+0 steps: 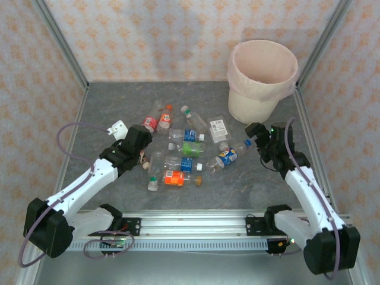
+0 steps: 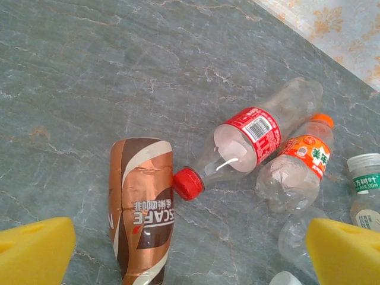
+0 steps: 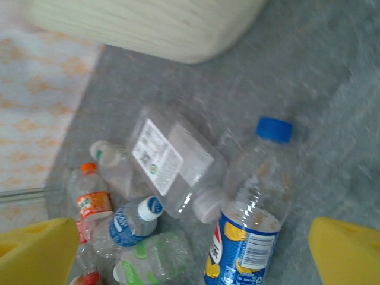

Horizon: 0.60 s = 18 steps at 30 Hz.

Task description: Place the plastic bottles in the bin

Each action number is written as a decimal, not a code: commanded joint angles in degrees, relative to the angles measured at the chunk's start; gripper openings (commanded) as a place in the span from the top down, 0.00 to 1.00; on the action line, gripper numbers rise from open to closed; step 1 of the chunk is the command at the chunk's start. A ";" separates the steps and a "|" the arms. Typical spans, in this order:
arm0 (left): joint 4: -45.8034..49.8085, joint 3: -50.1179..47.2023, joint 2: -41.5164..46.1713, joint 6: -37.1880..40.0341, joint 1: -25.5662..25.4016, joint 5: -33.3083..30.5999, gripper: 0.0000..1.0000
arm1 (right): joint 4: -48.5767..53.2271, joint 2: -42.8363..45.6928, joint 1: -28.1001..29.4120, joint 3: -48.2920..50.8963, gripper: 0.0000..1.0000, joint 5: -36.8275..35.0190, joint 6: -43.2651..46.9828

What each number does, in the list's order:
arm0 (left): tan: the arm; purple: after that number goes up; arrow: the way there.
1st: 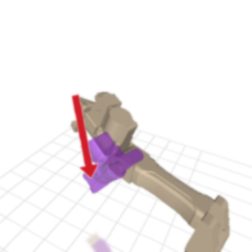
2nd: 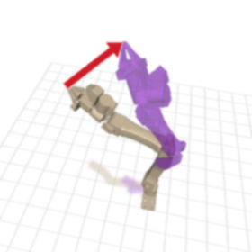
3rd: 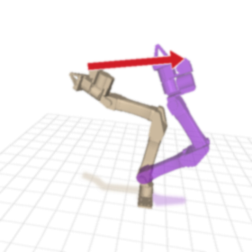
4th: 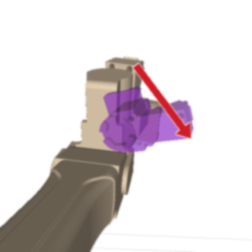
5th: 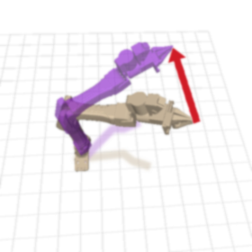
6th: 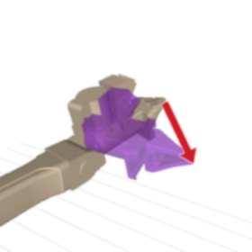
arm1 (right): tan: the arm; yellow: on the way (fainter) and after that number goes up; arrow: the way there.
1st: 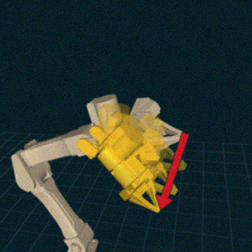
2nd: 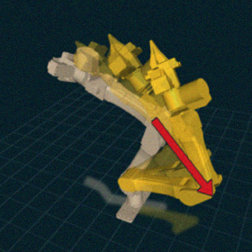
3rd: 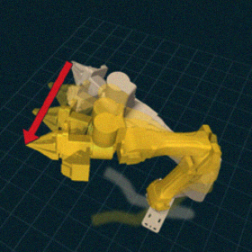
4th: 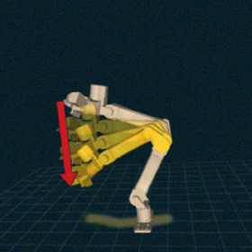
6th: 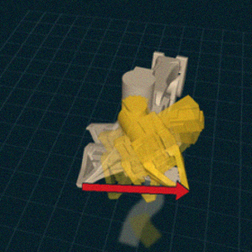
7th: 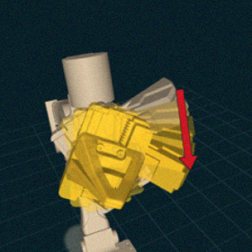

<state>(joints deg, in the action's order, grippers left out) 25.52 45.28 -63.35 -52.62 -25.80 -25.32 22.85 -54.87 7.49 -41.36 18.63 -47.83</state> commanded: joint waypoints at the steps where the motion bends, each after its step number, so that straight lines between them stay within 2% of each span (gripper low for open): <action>1: -1.49 -0.61 1.34 0.19 0.34 0.45 0.00 | -2.06 -2.82 0.37 1.44 0.01 1.53 -7.89; 4: -0.85 -0.77 1.48 -0.69 0.58 0.10 0.00 | -5.13 -5.08 1.52 2.41 0.02 0.97 -10.50; 8: -0.79 -0.15 1.19 1.84 0.95 2.47 0.00 | -7.06 -8.94 3.66 2.06 0.03 -1.14 -13.42; 13: 0.60 0.74 0.34 2.00 1.20 2.44 0.00 | -6.07 -16.09 4.47 0.29 0.07 -3.22 -17.98; 18: 1.08 0.44 0.40 2.11 1.70 2.42 0.00 | -5.98 -23.21 5.42 -1.77 0.07 -3.78 -18.37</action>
<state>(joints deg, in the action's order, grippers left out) 25.08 45.23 -62.85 -51.35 -24.82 -22.52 17.06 -76.05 11.99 -41.06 17.39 -64.18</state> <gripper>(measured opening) 0.993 0.928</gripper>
